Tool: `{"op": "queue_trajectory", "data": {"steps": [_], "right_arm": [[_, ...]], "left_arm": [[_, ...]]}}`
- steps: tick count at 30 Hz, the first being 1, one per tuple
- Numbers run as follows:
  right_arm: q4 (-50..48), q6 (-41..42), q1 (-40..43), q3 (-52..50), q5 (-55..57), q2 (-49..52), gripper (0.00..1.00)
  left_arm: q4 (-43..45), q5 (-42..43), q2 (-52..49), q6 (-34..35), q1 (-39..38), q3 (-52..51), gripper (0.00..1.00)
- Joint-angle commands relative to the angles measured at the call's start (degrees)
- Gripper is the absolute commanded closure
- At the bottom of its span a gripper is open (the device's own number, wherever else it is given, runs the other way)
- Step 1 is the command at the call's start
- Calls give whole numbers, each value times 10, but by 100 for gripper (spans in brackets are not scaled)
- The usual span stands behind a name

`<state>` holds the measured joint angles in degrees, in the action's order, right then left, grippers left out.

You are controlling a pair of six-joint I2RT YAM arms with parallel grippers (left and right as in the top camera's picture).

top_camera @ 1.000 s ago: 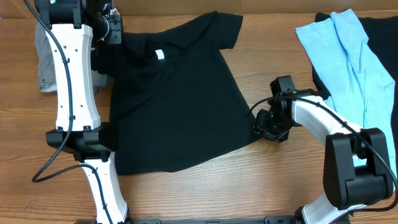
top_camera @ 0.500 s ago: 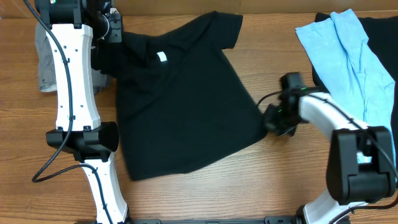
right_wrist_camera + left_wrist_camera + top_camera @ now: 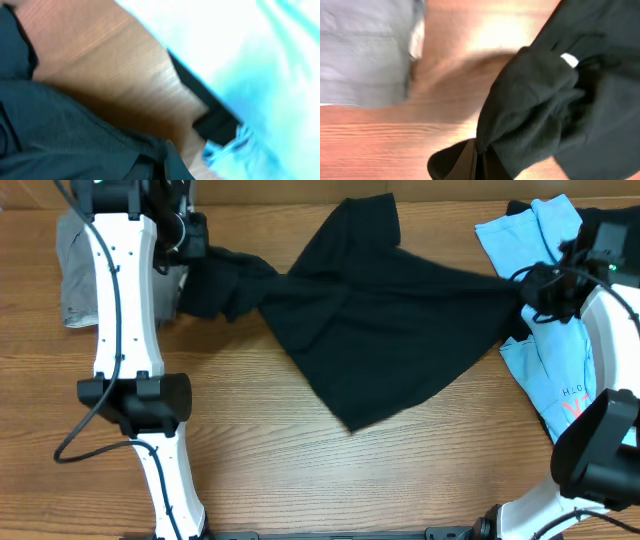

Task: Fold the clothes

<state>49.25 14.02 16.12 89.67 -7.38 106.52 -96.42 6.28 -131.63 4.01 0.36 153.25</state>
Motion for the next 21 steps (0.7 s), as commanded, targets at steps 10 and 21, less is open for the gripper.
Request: {"op": "queue_trajectory", "data": {"steps": [10, 21], "right_arm": [[-63, -23, -7, 107, -5, 123, 96], [-8, -23, -17, 313, -17, 122, 95]], "left_arm": [[106, 17, -70, 41, -30, -143, 96], [112, 26, -69, 54, -30, -136, 96]]}}
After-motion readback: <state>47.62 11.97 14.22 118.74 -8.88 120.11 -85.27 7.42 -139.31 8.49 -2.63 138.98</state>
